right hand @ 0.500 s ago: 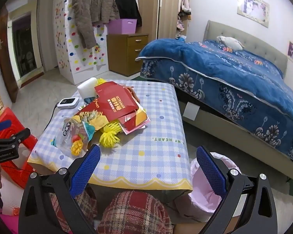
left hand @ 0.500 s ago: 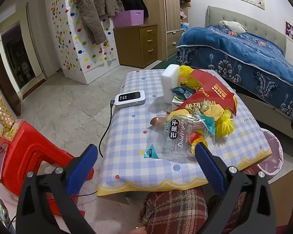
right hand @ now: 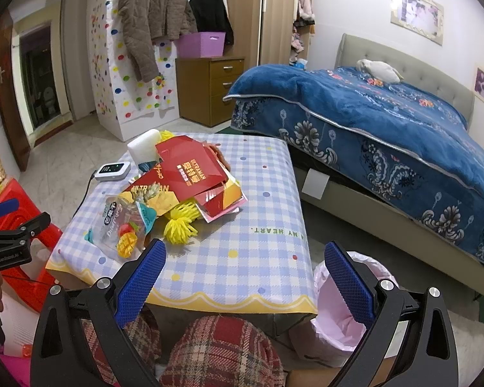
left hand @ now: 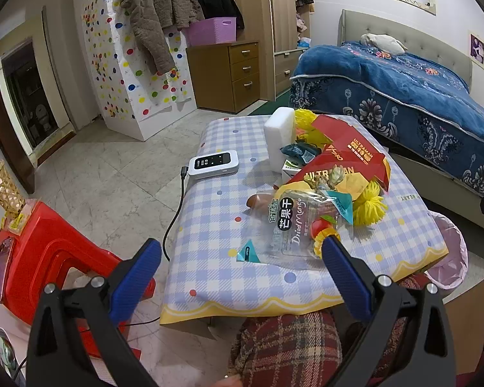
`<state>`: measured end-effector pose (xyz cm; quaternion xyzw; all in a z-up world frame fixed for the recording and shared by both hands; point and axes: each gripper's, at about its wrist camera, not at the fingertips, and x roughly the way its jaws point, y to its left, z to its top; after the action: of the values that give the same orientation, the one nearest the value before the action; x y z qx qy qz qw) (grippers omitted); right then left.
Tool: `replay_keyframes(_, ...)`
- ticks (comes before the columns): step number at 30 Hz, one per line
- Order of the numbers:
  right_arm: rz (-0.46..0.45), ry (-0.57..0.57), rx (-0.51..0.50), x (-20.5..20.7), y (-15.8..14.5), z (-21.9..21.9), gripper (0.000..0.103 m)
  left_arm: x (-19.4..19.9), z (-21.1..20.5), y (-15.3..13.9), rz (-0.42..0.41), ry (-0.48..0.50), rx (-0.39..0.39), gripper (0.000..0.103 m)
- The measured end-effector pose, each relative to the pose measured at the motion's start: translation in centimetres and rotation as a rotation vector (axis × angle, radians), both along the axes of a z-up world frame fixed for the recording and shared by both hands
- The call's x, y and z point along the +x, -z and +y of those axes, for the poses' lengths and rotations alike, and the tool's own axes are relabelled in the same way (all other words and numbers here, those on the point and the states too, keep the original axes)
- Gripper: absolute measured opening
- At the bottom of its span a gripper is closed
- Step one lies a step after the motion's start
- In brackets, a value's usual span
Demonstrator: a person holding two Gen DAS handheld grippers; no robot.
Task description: Collect trash
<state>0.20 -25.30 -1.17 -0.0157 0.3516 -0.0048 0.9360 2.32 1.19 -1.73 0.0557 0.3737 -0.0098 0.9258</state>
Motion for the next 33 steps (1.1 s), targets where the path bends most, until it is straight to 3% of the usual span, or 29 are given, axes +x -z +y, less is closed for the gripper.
replay_keyframes(33, -0.016, 0.000, 0.001, -0.03, 0.32, -0.16, 0.098, -0.10, -0.21, 0.19, 0.004, 0.001, 0.002, 0.096)
